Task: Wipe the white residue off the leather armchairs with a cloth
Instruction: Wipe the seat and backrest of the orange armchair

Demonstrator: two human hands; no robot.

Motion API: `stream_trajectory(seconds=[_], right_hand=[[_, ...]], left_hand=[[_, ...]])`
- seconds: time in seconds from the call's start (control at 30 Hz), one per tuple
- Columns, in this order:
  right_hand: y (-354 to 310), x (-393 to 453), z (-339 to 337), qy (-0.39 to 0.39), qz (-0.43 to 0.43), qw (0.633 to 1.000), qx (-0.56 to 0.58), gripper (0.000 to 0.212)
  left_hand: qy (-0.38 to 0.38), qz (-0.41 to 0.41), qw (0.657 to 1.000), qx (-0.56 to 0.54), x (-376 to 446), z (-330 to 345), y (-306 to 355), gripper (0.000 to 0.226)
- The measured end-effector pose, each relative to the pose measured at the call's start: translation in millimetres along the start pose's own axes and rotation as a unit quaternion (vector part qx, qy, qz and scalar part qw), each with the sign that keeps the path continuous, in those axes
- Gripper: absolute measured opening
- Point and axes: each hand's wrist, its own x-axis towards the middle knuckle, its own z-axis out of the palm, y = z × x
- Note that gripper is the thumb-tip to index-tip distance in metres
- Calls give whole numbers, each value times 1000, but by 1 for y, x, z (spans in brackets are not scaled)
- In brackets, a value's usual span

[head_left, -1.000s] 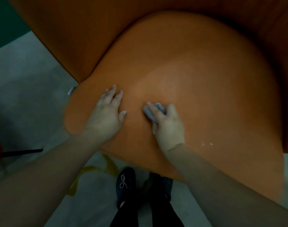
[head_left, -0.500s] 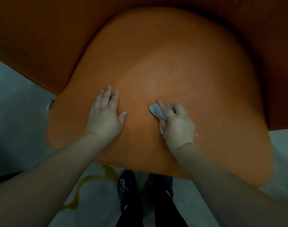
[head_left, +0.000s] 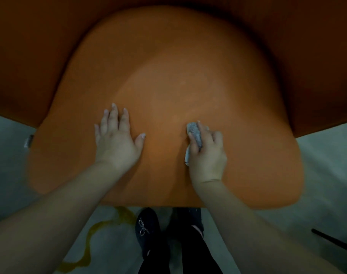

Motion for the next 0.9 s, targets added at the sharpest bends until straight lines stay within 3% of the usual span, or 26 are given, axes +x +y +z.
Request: stream_trajectory(seconds=[0.2,0.5,0.67,0.83,0.9], right_hand=[[56,-6,-45,58,87,994,-34,42],[-8,-27,10,17,21,1000,9,45],[43,-21,-29,75,100,992,-33,45],[20,-46,-8,19,41,999,-29,62],[-5,-51,12,8,14,1000,-4,59]], left_hand=[[-12,7,999,35,1,2,-4,82],[-18,0,999,34,1,4,5,89],[-34,30,998,40,0,2,-7,89],[-30,30,999,29,-1,3,-6,88],[-32,32,999,27,0,4,-7,89]])
